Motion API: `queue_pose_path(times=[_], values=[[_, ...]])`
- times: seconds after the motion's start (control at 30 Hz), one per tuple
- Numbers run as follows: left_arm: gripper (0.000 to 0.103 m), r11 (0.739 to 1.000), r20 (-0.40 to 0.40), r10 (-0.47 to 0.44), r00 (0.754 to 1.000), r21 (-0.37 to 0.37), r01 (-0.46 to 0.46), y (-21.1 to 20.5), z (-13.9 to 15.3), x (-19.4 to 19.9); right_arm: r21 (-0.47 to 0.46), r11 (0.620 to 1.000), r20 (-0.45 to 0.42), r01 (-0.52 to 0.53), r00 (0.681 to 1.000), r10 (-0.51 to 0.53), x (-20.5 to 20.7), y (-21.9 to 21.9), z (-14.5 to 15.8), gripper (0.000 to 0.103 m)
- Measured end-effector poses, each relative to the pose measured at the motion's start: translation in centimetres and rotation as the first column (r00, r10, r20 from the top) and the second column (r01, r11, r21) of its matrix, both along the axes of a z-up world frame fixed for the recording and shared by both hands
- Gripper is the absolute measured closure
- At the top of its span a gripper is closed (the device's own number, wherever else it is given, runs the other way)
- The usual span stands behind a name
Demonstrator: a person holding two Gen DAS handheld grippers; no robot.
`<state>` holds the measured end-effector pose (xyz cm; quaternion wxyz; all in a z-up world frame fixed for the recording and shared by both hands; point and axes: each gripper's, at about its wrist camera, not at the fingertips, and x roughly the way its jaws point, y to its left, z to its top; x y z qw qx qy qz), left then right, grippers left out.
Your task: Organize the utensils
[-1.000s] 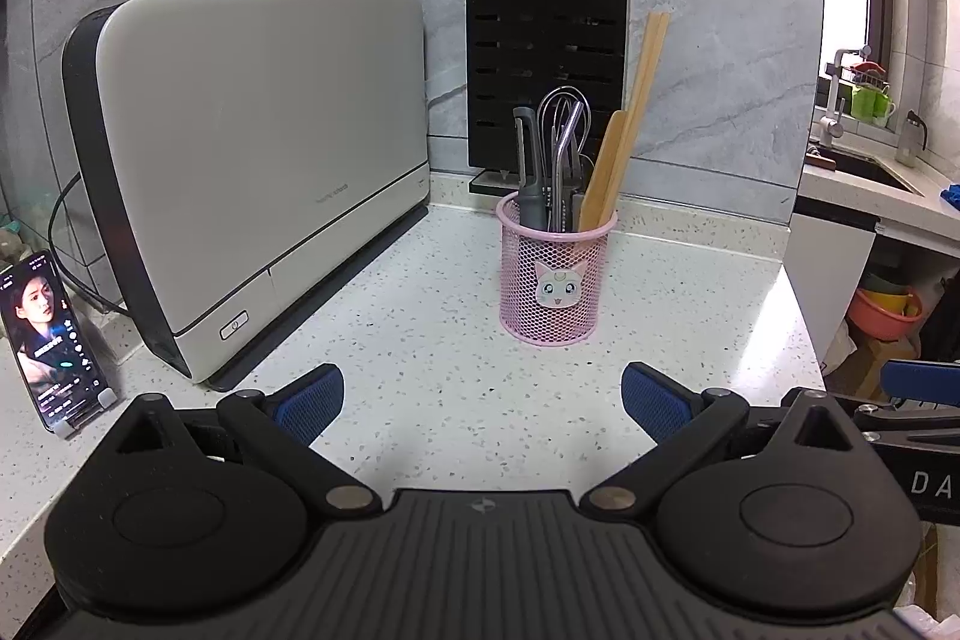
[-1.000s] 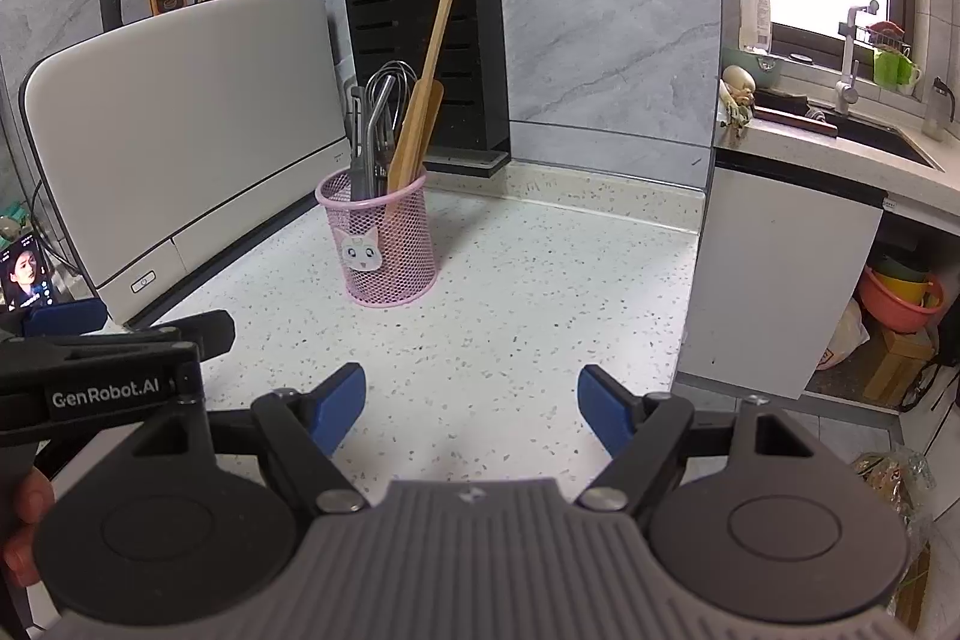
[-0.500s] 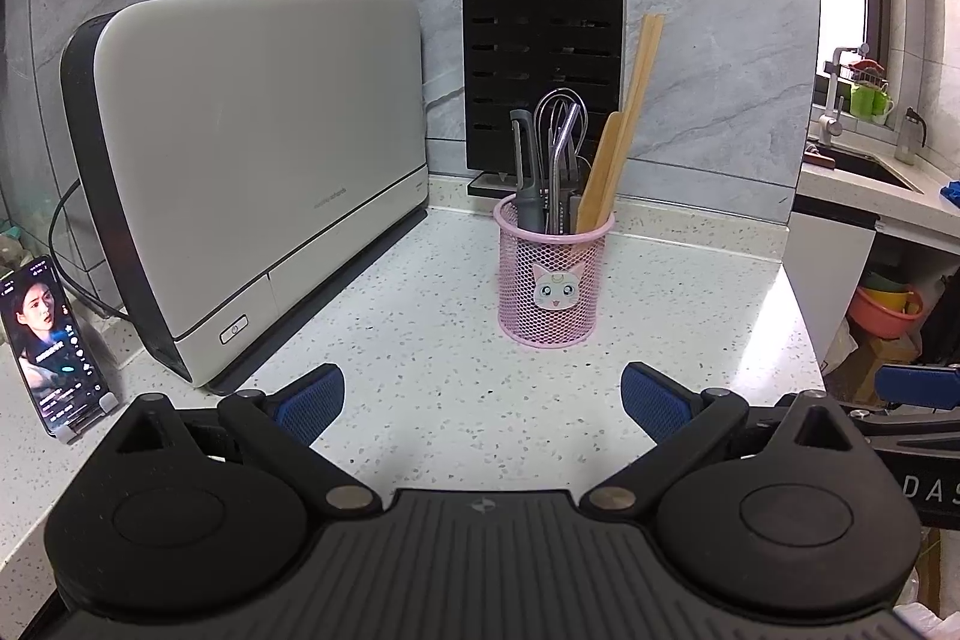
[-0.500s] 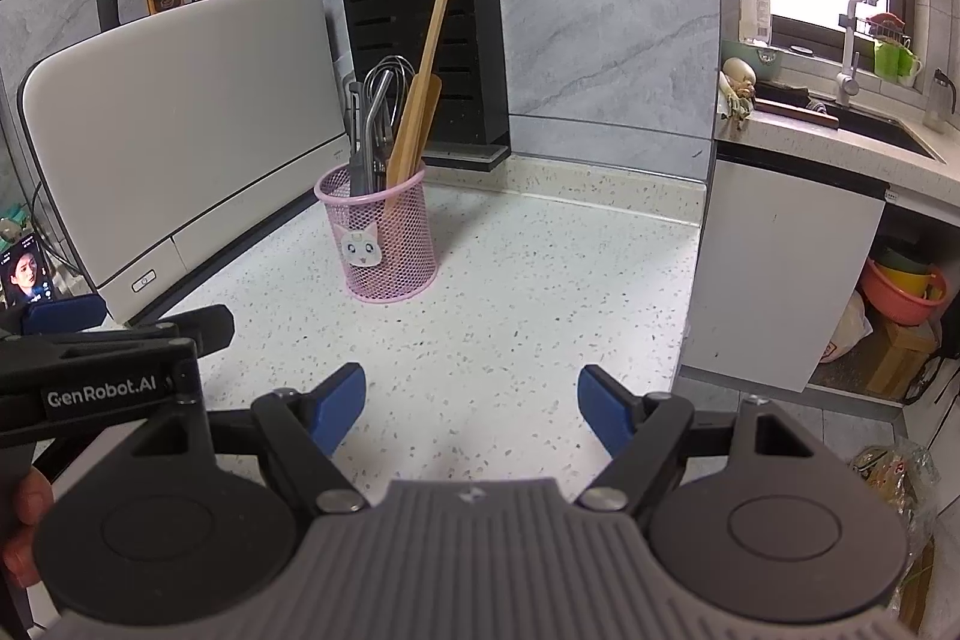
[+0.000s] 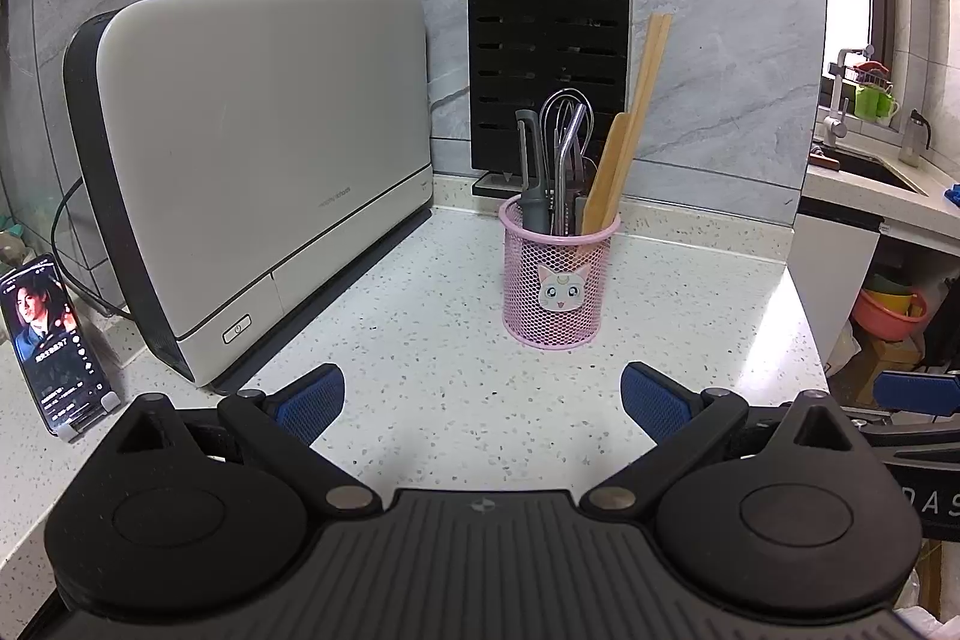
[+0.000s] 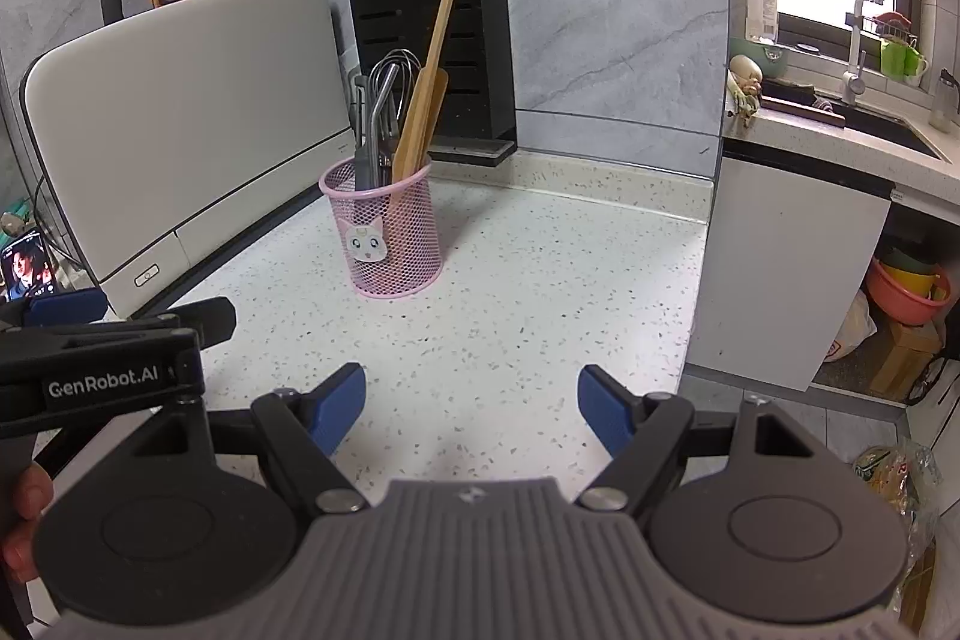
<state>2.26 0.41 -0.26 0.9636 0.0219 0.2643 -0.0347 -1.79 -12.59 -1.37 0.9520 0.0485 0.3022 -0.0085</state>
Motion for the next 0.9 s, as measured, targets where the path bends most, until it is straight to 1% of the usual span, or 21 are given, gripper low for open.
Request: queue_pose_path(times=[0.9], values=[[0.000, 1.000, 0.009, -0.003, 1.000, 0.005, 0.003, 0.23, 0.17, 0.27, 0.001, 1.000, -0.010, -0.016, 1.000, 0.016, 0.51, 0.12, -0.04, 0.027]])
